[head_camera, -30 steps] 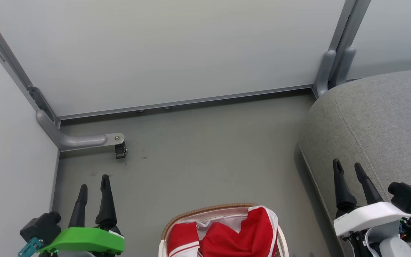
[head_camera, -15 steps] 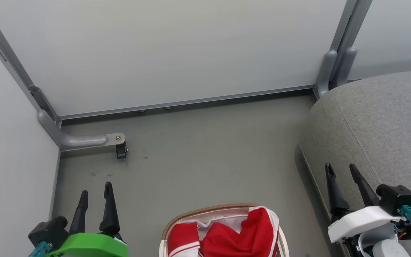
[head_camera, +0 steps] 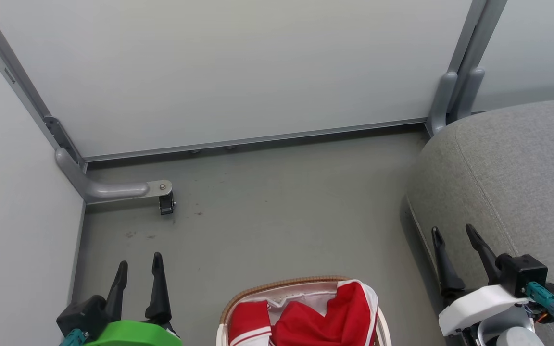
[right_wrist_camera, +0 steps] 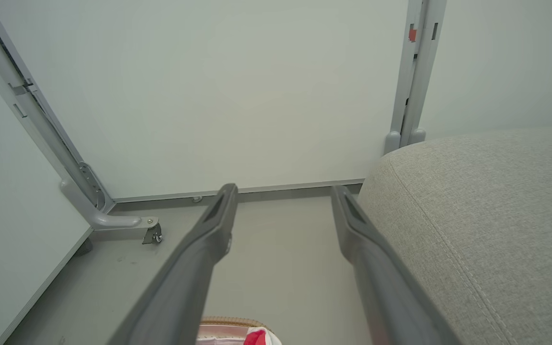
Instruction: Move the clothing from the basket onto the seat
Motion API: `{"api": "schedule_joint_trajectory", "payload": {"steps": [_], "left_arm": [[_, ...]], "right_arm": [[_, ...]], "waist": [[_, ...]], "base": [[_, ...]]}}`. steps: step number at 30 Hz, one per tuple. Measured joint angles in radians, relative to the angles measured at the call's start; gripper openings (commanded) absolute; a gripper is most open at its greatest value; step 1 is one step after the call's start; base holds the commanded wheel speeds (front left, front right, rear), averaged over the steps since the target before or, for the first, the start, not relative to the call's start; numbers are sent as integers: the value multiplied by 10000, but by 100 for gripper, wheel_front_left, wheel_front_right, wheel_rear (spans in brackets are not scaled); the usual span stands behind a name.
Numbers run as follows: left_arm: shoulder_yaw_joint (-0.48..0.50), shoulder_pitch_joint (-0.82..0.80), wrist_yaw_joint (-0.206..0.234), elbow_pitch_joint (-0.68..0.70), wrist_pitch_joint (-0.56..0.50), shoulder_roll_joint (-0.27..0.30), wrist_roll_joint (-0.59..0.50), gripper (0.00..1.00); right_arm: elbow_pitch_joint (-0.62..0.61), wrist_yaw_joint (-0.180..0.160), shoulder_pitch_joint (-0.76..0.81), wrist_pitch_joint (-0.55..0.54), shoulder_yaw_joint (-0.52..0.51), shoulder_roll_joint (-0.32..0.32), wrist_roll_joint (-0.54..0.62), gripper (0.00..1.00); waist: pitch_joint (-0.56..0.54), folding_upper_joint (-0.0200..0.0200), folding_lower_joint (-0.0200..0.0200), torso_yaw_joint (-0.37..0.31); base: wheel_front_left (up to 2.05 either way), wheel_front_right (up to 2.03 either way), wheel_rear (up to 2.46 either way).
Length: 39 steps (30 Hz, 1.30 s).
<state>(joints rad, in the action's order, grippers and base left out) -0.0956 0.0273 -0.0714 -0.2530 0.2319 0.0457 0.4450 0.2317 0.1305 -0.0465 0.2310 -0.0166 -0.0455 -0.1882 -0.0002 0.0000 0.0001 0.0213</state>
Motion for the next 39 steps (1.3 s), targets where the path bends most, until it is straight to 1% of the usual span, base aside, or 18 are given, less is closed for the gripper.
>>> {"api": "schedule_joint_trajectory", "payload": {"steps": [17,39], "left_arm": [[-213,81,21,-353,320,10,-685,100],[-245,81,-35,-449,320,12,-667,100]], "right_arm": [[50,2,115,307,63,-15,1051,100],[58,2,115,307,42,-17,1024,100]], "waist": [[-81,0,0,34],[-110,0,0,1]], "base": [[0,0,0],[0,0,0]]}}
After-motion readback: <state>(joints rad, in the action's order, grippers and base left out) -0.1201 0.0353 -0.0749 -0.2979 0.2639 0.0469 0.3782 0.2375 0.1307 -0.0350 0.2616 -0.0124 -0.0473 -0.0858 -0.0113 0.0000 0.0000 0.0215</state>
